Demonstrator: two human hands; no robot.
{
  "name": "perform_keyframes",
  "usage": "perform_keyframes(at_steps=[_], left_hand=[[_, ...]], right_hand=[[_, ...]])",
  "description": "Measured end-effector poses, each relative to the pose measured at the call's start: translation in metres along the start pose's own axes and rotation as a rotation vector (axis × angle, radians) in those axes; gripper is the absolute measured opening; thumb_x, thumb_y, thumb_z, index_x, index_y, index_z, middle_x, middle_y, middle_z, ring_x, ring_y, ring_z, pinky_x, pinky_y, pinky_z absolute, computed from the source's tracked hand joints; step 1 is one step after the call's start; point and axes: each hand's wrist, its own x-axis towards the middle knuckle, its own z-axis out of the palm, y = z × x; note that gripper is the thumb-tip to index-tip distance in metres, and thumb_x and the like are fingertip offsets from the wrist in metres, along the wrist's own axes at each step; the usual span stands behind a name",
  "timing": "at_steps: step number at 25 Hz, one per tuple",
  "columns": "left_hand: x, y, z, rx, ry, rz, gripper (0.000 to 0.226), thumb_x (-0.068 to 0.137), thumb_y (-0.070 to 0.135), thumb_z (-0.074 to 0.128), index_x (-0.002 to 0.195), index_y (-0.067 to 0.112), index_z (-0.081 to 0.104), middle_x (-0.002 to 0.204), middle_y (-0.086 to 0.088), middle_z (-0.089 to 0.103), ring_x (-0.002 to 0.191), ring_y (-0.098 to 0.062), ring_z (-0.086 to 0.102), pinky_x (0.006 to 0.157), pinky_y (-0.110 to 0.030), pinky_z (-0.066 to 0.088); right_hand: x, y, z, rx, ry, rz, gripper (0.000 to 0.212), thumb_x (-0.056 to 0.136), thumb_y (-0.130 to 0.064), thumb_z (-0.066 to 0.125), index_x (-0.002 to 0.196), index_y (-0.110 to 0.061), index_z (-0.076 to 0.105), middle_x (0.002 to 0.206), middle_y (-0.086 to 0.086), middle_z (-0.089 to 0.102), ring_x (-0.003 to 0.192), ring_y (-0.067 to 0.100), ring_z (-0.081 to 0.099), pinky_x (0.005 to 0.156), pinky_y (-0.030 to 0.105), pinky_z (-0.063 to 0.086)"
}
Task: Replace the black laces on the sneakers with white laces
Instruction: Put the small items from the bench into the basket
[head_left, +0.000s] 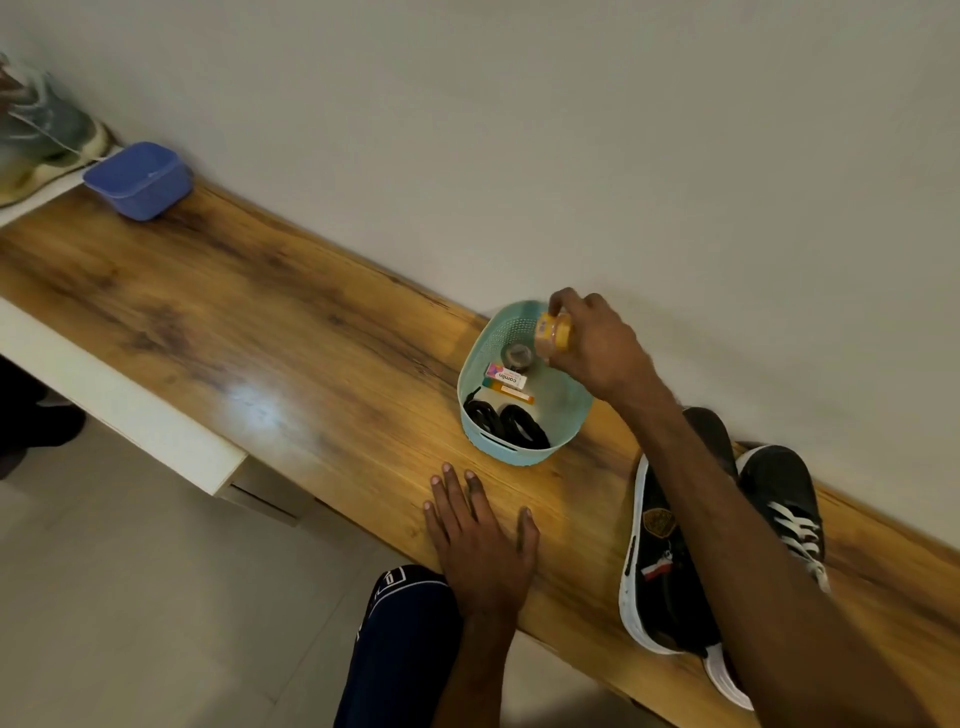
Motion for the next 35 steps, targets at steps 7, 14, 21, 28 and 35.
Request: perform_keyframes(at_steps=[7, 14, 21, 28, 35], left_hand=[[0.0, 0.0, 0.002, -0.019, 0.009, 0.005, 0.084, 0.089, 0.063, 0.042, 0.151, 0.006, 0.036, 0.162, -0.018, 0.019, 0.152, -0.032, 0.013, 0.122, -0.05, 0.014], [-0.001, -0.001, 0.002, -0.012, 0.013, 0.0, 0.084, 0.09, 0.063, 0.041, 0.151, 0.007, 0.035, 0.163, -0.017, 0.018, 0.152, -0.031, 0.012, 0.122, -0.05, 0.015], [-0.002, -0.002, 0.003, -0.02, 0.0, -0.003, 0.084, 0.09, 0.063, 0.041, 0.151, 0.007, 0.035, 0.162, -0.018, 0.018, 0.152, -0.031, 0.012, 0.122, -0.05, 0.014], [0.002, -0.005, 0.005, -0.042, -0.036, 0.005, 0.085, 0.089, 0.063, 0.041, 0.151, 0.005, 0.035, 0.161, -0.019, 0.021, 0.151, -0.033, 0.014, 0.123, -0.049, 0.009], [-0.003, -0.007, -0.014, 0.007, -0.136, 0.045, 0.099, 0.087, 0.07, -0.004, 0.156, 0.001, 0.014, 0.162, -0.025, 0.004, 0.152, -0.037, 0.0, 0.122, -0.052, 0.002]], right_hand=[[0.024, 0.003, 0.041, -0.523, -0.29, 0.057, 0.036, 0.099, -0.017, 0.048, 0.134, -0.015, 0.055, 0.135, 0.017, 0.051, 0.127, 0.035, 0.044, 0.102, 0.045, 0.045], [0.021, -0.001, 0.046, -0.54, -0.267, 0.076, 0.055, 0.087, -0.016, 0.071, 0.132, -0.001, 0.043, 0.128, 0.02, 0.059, 0.119, 0.036, 0.056, 0.092, 0.042, 0.047], [0.024, 0.0, 0.049, -0.592, -0.198, 0.058, 0.032, 0.098, -0.012, 0.054, 0.129, -0.003, 0.054, 0.128, 0.018, 0.059, 0.114, 0.032, 0.061, 0.089, 0.039, 0.052], [-0.012, -0.014, 0.034, -0.406, -0.104, 0.099, 0.043, 0.094, -0.013, 0.06, 0.134, -0.004, 0.047, 0.133, 0.018, 0.052, 0.121, 0.035, 0.049, 0.092, 0.044, 0.047], [-0.143, -0.025, 0.01, -0.351, 0.039, 0.243, 0.043, 0.099, -0.033, 0.051, 0.136, -0.014, 0.043, 0.139, 0.007, 0.047, 0.129, 0.028, 0.041, 0.107, 0.046, 0.035]])
